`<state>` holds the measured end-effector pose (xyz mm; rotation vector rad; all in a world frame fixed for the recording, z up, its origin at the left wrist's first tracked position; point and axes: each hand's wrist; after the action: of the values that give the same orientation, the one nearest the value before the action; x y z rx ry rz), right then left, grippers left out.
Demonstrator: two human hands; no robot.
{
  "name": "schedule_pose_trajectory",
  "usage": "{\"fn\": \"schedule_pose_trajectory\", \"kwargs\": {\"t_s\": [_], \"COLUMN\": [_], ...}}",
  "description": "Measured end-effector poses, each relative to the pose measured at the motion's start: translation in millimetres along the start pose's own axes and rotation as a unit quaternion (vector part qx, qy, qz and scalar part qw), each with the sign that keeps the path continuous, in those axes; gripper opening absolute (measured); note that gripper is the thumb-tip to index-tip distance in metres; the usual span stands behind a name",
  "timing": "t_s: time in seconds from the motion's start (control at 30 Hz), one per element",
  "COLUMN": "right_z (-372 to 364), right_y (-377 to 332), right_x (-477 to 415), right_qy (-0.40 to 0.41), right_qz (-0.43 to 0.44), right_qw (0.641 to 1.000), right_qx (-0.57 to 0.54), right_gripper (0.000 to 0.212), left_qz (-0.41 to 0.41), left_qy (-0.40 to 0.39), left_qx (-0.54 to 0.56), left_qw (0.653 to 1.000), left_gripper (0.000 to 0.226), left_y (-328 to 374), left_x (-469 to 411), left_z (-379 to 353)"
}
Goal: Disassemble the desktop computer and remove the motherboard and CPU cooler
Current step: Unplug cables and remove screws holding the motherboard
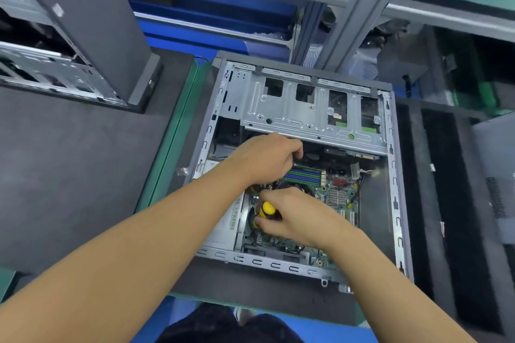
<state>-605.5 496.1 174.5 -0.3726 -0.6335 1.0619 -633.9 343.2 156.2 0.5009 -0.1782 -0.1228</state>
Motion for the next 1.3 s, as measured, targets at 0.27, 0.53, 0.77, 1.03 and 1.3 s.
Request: {"fn": "schedule_pose_trajectory", "kwargs": {"t_s": [0.27, 0.53, 0.77, 1.03, 1.3], "right_z": [4, 3, 0, -3, 10], "right_y": [3, 4, 0, -23, -26], "right_x": [1, 3, 2, -5, -4], "right_qy": [0.005, -0.004, -0.002, -0.040, -0.120], "right_qz": [-0.004, -0.007, 0.007, 0.001, -0.007], "right_qw": [1.000, 0.999, 1.000, 0.999, 0.993], "right_qx": [-0.027, -0.037, -0.004, 0.017, 0.012], "right_gripper": [0.031, 0.029, 0.029, 0.021, 0.013], "left_qz": [-0.001, -0.001, -0.008, -0.002, -0.019], "left_qy": [0.004, 0.005, 0.013, -0.017, -0.194], "left_qx": [0.001, 0.001, -0.001, 0.118, 0.278], "left_qw": [1.000, 1.000, 1.000, 0.993, 0.941], "left_gripper": [0.029, 0.028, 0.028, 0.027, 0.017], "left_y": [1, -1, -1, 6, -10], "left_x": [0, -1, -1, 11, 70], "left_z": [2, 0, -1, 14, 65]}}
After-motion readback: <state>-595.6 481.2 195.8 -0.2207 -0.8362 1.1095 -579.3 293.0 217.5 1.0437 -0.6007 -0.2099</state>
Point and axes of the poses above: each hand's wrist, its own x-axis away from the middle knuckle, its own z-axis out of the back of the hand, y = z × x, and after that the axes turned 4 degrees about z, right-handed
